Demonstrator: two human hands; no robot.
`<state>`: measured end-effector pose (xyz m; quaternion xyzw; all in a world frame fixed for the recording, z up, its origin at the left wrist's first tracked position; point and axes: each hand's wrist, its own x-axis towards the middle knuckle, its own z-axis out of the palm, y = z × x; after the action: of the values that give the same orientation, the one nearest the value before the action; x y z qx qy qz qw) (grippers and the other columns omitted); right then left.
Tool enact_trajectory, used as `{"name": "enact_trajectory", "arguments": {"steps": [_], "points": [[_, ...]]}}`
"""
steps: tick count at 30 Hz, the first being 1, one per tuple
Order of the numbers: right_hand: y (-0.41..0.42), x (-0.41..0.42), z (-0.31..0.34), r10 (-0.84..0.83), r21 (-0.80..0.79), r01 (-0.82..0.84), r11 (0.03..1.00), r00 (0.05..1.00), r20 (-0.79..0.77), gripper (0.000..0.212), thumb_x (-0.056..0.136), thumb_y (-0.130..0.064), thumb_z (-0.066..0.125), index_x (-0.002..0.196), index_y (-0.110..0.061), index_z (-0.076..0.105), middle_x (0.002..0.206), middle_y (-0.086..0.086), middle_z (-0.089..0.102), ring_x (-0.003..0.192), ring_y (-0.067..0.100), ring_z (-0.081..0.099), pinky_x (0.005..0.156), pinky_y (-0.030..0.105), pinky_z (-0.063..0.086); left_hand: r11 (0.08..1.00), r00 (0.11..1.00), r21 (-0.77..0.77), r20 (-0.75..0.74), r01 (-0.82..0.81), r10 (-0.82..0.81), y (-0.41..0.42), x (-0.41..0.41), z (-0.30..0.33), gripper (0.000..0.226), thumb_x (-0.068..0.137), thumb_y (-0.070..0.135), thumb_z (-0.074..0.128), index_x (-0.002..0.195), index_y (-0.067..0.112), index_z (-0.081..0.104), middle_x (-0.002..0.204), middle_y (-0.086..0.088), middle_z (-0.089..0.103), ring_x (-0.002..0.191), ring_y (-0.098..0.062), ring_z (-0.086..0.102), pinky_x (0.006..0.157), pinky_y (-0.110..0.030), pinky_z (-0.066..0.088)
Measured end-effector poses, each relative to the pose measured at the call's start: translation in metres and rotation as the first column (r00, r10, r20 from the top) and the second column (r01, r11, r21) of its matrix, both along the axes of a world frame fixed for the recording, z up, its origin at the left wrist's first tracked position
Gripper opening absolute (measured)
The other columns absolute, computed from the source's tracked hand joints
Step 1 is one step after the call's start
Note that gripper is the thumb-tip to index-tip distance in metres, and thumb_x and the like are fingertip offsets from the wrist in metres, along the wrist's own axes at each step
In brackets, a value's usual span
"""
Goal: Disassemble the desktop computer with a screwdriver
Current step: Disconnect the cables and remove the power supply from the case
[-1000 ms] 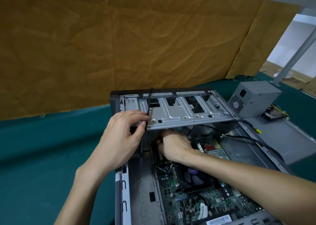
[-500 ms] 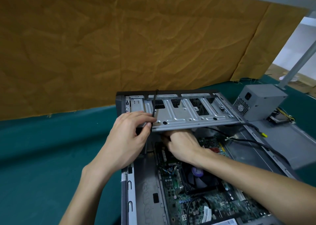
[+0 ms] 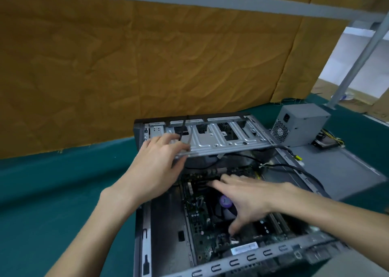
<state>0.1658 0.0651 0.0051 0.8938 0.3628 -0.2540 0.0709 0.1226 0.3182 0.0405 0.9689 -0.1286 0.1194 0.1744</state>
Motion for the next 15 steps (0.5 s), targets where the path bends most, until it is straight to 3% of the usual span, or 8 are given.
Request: {"name": "enact_trajectory", "arguments": {"steps": [3,6,9,10,13,15], "points": [[-0.001,-0.005,-0.001,0.004,0.115,-0.015,0.993,0.996,0.093,0.103,0.066,-0.062,0.085,0.140,-0.016,0.032,0.122,0.000,0.052,0.112,0.021,0.053,0.093,0.039,0.051,0.981,0.996,0.176,0.055,-0.077,0.069,-0.017,-0.010,0.006,0.047,0.101,0.040,0.049,0.146,0.028,0.045,0.158,-0.006,0.031,0.145,-0.029,0.030,0.118,-0.043,0.026],[-0.002,-0.005,0.004,-0.024,0.182,-0.001,0.983,0.991,0.130,0.083,0.062,-0.061,0.088,0.118,-0.026,0.038,0.100,-0.006,0.063,0.088,0.019,0.061,0.073,0.037,0.055,0.986,0.993,0.128,-0.066,0.103,-0.095,-0.040,-0.013,0.008,0.055,0.096,0.045,0.056,0.145,0.022,0.045,0.146,-0.001,0.042,0.133,-0.023,0.043,0.111,-0.041,0.040],[0.000,-0.007,0.006,-0.019,0.217,-0.008,0.976,0.992,0.123,0.080,0.062,-0.054,0.091,0.118,-0.019,0.045,0.107,-0.002,0.062,0.093,0.021,0.062,0.081,0.036,0.055,0.940,0.840,0.107,-0.489,0.325,-0.235,-0.066,-0.005,0.003,0.066,0.088,0.051,0.068,0.141,0.020,0.043,0.134,-0.001,0.048,0.124,-0.020,0.050,0.106,-0.041,0.045],[-0.002,-0.008,0.009,-0.024,0.218,0.000,0.976,0.994,0.107,0.081,0.063,-0.050,0.092,0.122,-0.015,0.048,0.112,0.001,0.060,0.100,0.022,0.060,0.087,0.036,0.053,0.924,0.791,0.118,-0.563,0.365,-0.240,-0.072,-0.002,0.000,0.066,0.086,0.051,0.071,0.137,0.021,0.044,0.129,-0.001,0.051,0.120,-0.021,0.053,0.105,-0.041,0.046],[-0.024,-0.006,0.029,-0.130,0.218,0.104,0.970,0.986,0.108,0.074,0.073,-0.048,0.086,0.130,-0.014,0.055,0.122,0.004,0.056,0.113,0.022,0.056,0.095,0.034,0.049,0.890,0.763,0.221,-0.619,0.398,-0.187,-0.089,0.007,-0.011,0.074,0.083,0.061,0.071,0.135,0.017,0.042,0.130,-0.004,0.050,0.119,-0.024,0.053,0.100,-0.037,0.046],[-0.046,-0.005,0.046,-0.205,0.296,0.132,0.946,0.951,0.232,0.048,0.084,-0.048,0.074,0.123,-0.021,0.063,0.119,0.000,0.064,0.111,0.021,0.061,0.093,0.036,0.051,0.860,0.790,0.321,-0.597,0.397,-0.142,-0.101,0.010,-0.018,0.082,0.083,0.070,0.064,0.137,0.013,0.039,0.136,-0.009,0.045,0.122,-0.028,0.051,0.095,-0.037,0.046]]}}
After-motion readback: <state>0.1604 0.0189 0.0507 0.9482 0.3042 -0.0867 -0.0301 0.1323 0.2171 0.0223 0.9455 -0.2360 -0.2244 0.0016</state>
